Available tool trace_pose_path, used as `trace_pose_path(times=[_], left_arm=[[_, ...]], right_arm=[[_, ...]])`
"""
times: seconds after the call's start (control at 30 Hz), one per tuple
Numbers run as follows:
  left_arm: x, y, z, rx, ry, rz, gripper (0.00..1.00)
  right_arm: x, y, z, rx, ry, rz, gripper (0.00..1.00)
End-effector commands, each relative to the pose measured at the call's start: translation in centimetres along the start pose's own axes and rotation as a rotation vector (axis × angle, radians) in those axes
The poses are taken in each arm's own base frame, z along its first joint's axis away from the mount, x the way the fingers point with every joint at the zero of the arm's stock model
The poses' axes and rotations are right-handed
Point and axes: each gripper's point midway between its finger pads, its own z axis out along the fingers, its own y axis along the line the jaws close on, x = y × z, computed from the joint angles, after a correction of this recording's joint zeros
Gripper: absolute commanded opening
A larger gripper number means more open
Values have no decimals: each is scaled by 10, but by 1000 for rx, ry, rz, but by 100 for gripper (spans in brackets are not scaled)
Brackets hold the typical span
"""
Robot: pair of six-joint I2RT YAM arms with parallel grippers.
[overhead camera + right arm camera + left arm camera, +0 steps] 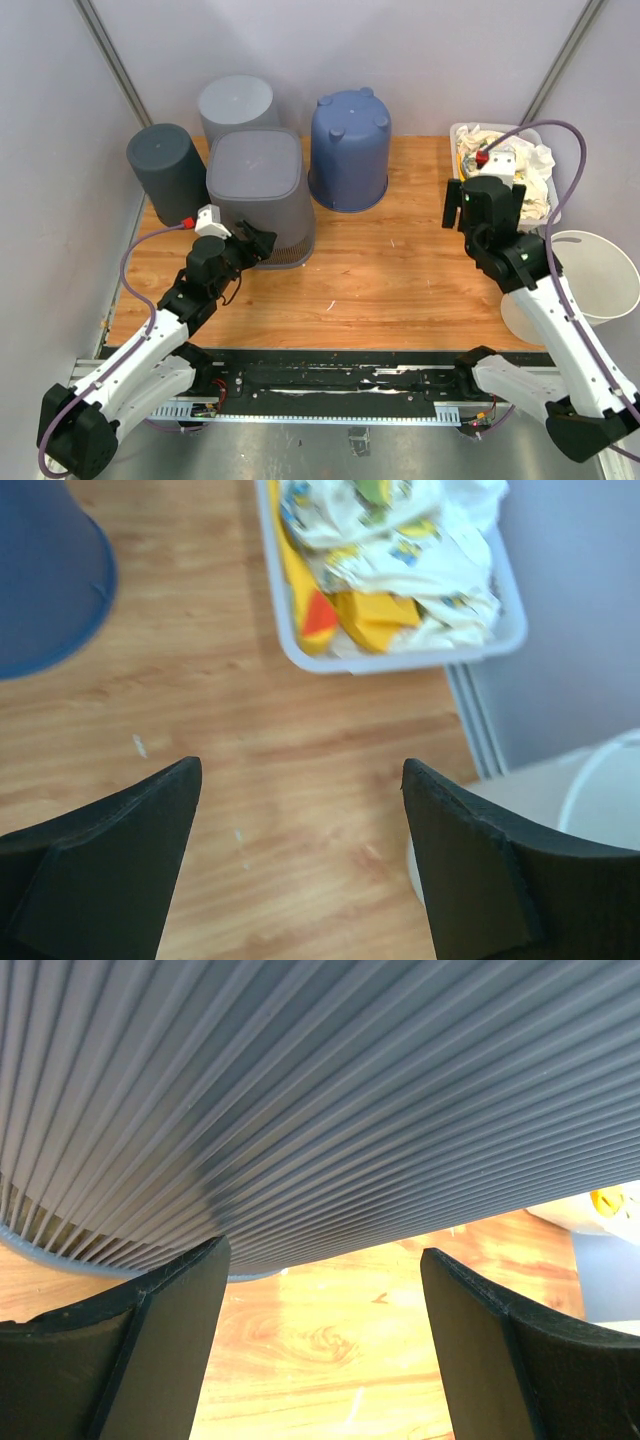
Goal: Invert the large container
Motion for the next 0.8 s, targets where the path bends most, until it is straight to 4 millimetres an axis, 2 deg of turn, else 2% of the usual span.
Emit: trace_pose_path(times=[0.0,0.2,0.4,0.53,0.77], left_arm=[[2,-5,1,30,0,-14,81],[5,-7,1,46,16,-16,82],[6,-10,-1,61,22,-22,82],[7,-10,-2,69,23,-29,81],[7,-13,-3,84,28,-35,81]], right_arm=[[34,-59,-22,227,70,-49,83],[47,-95,-38,366,92,-89,83],[58,-117,-45,461,122,-132,83],[70,-125,-43,473,155,-116,83],[78,-131,-34,478,199,-78,83]])
